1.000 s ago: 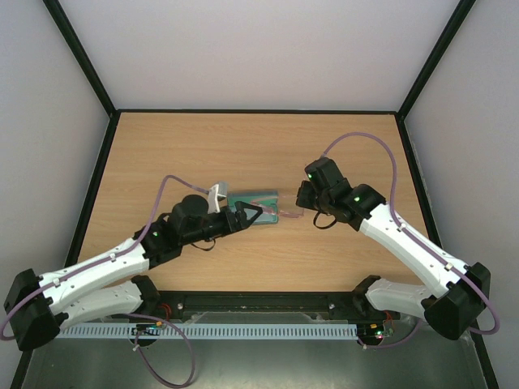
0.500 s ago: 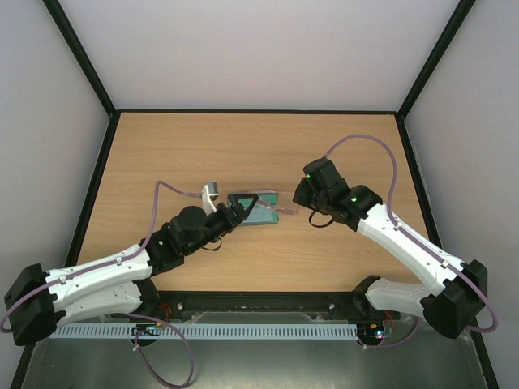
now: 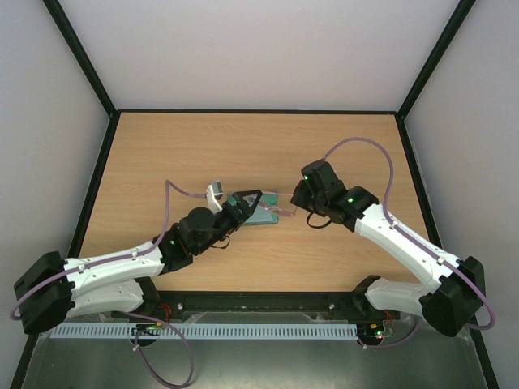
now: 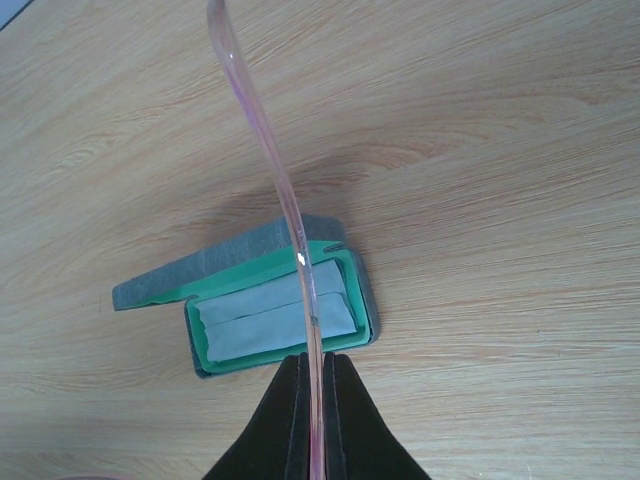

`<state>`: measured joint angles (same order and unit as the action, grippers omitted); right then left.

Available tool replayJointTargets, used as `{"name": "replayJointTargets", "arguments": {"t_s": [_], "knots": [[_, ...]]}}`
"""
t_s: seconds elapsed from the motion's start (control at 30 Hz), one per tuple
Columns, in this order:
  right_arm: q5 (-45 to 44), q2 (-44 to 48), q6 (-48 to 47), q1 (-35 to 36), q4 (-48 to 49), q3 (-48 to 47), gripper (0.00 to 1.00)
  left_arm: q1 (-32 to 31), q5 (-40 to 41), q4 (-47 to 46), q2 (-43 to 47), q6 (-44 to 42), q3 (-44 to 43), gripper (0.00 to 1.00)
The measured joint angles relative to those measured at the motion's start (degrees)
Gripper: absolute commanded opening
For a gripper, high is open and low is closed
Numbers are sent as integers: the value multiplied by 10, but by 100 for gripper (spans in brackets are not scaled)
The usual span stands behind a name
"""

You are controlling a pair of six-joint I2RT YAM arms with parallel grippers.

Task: Organize the sunglasses
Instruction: Fold the sunglasses.

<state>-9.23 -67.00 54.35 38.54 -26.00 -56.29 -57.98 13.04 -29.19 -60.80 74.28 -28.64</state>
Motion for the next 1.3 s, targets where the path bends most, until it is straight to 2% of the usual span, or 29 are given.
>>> {"name": "replayJointTargets", "arguments": {"t_s": [0.23,0.37,0.57,1.0,1.3], "knots": [[7,-8,2,0,14,14,1,-5,6,-9,-25,1,-5,98],[9,-12,2,0,18,17,1,-6,9,-13,-33,2,-7,92],[13,-13,2,0,24,22,1,-6,10,-16,-45,-1,-14,75],[16,-19,3,0,33,25,1,-6,15,-19,-51,-3,-16,63],[15,-21,3,0,34,25,1,-6,22,-6,-61,-8,-23,47]]}}
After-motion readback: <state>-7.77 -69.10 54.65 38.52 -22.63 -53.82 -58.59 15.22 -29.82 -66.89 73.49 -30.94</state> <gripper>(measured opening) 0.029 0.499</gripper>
